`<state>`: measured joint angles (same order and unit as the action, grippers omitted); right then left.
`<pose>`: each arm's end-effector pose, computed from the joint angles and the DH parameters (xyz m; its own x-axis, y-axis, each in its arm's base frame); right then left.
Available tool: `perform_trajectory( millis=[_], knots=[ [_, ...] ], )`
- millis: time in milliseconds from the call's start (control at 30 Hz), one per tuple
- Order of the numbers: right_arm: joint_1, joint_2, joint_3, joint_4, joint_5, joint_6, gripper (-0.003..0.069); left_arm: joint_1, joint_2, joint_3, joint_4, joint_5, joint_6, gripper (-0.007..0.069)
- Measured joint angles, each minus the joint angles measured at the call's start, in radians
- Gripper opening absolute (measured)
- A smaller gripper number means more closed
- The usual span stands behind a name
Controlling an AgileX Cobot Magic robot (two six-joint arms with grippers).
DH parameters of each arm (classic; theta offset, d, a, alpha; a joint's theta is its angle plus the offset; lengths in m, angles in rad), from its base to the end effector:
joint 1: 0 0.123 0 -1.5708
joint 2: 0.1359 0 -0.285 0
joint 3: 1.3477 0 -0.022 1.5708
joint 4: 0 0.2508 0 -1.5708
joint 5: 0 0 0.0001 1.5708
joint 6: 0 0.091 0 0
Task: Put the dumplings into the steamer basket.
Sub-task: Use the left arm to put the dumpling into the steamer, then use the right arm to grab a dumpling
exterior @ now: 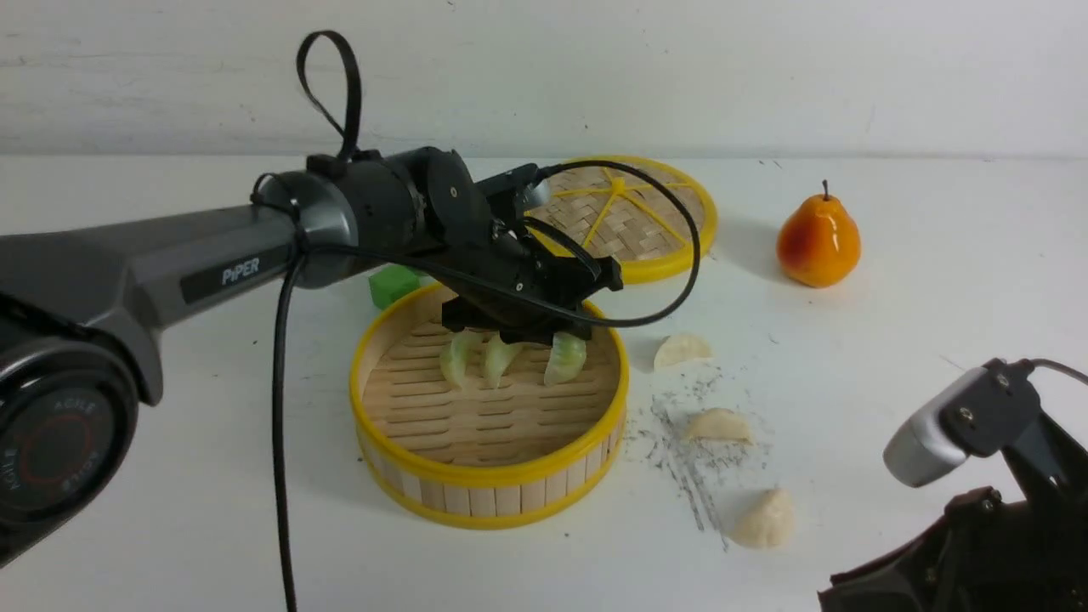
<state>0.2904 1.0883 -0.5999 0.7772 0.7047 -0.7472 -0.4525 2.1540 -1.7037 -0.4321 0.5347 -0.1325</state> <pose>0.1702 0.0941 0.2476 -0.7201 -0.3118 -0.6199 -0.5876 0.7491 0.3058 0.4305 -0.2309 0.2017 -0.8630 -0.1110 -0.4929 0.1506 0.8747 -0.4606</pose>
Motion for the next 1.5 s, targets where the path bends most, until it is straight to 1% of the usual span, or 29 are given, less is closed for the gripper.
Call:
perform_trajectory(
  millis=[133, 200, 300, 400, 433, 500, 567, 633, 667, 733, 833, 933, 967, 1000, 1033, 1067, 1100, 1167, 1233, 1267, 1367, 1400, 1433, 1500],
  knots=[
    [0.000, 0.000, 0.000, 0.000, 0.000, 0.000, 0.0114, -0.001, 0.001, 0.000, 0.027, -0.037, 0.000, 0.0162],
    [0.000, 0.000, 0.000, 0.000, 0.000, 0.000, 0.0114, -0.001, 0.001, 0.000, 0.031, -0.036, 0.000, 0.0184],
    [0.000, 0.000, 0.000, 0.000, 0.000, 0.000, 0.0114, -0.001, 0.001, -0.003, 0.035, -0.027, 0.000, 0.0323],
    [0.000, 0.000, 0.000, 0.000, 0.000, 0.000, 0.0114, -0.001, -0.002, -0.015, 0.037, -0.014, 0.000, 0.0410],
    [0.000, 0.000, 0.000, 0.000, 0.000, 0.000, 0.0114, -0.001, -0.011, -0.025, 0.044, -0.007, 0.000, 0.0458],
    [0.000, 0.000, 0.000, 0.000, 0.001, 0.000, 0.0118, -0.001, -0.044, -0.052, 0.072, 0.018, 0.000, 0.0497],
    [0.000, 0.000, 0.000, 0.000, 0.000, 0.000, 0.0125, -0.001, -0.083, -0.081, 0.116, 0.047, 0.000, 0.0501],
    [0.000, 0.000, 0.000, -0.008, 0.000, 0.006, 0.0141, -0.001, -0.152, -0.120, 0.196, 0.102, 0.000, 0.0475],
    [0.000, 0.000, 0.000, -0.026, 0.000, 0.041, 0.0159, -0.001, -0.218, -0.149, 0.269, 0.165, 0.000, 0.0425],
    [0.000, 0.000, 0.000, -0.049, -0.002, 0.090, 0.0188, -0.001, -0.274, -0.166, 0.325, 0.222, 0.000, 0.0372],
    [0.000, 0.016, -0.017, -0.122, -0.028, 0.232, 0.0286, -0.001, -0.436, -0.180, 0.455, 0.406, 0.000, 0.0191],
    [0.000, 0.073, -0.069, -0.200, -0.063, 0.398, 0.0377, -0.001, -0.579, -0.161, 0.508, 0.564, 0.007, 0.0031],
    [0.000, 0.079, -0.074, -0.200, -0.066, 0.398, 0.0382, -0.001, -0.590, -0.161, 0.508, 0.572, 0.008, 0.0022],
    [0.000, 0.140, -0.117, -0.236, -0.081, 0.487, 0.0414, -0.001, -0.693, -0.105, 0.506, 0.616, 0.020, -0.0014],
    [0.000, 0.148, -0.129, -0.239, -0.084, 0.495, 0.0425, -0.001, -0.705, -0.096, 0.504, 0.622, 0.021, -0.0015],
    [0.000, 0.221, -0.178, -0.259, -0.100, 0.560, 0.0442, -0.001, -0.807, -0.006, 0.493, 0.620, 0.027, -0.0015],
    [0.000, 0.255, -0.208, -0.266, -0.109, 0.583, 0.0447, -0.001, -0.875, 0.064, 0.487, 0.602, 0.029, -0.0015],
    [0.000, 0.332, -0.259, -0.270, -0.141, 0.631, 0.0453, -0.001, -1.002, 0.210, 0.486, 0.543, 0.026, -0.0015],
    [0.000, 0.422, -0.312, -0.274, -0.175, 0.672, 0.0453, -0.001, -1.163, 0.406, 0.503, 0.447, 0.005, -0.0015],
    [0.000, 0.444, -0.324, -0.274, -0.185, 0.684, 0.0453, -0.001, -1.206, 0.461, 0.511, 0.420, -0.002, -0.0015],
    [0.000, 0.552, -0.363, -0.284, -0.224, 0.729, 0.0447, -0.001, -1.426, 0.739, 0.580, 0.307, -0.089, -0.0015],
    [0.000, 0.558, -0.364, -0.284, -0.224, 0.729, 0.0447, -0.001, -1.438, 0.739, 0.585, 0.304, -0.095, -0.0015],
    [0.000, 0.590, -0.368, -0.286, -0.241, 0.734, 0.0442, -0.001, -1.517, 0.829, 0.619, 0.293, -0.133, -0.0015],
    [0.000, 0.646, -0.371, -0.288, -0.270, 0.739, 0.0435, -0.001, -1.609, 0.942, 0.695, 0.304, -0.198, -0.0015]
  ],
)
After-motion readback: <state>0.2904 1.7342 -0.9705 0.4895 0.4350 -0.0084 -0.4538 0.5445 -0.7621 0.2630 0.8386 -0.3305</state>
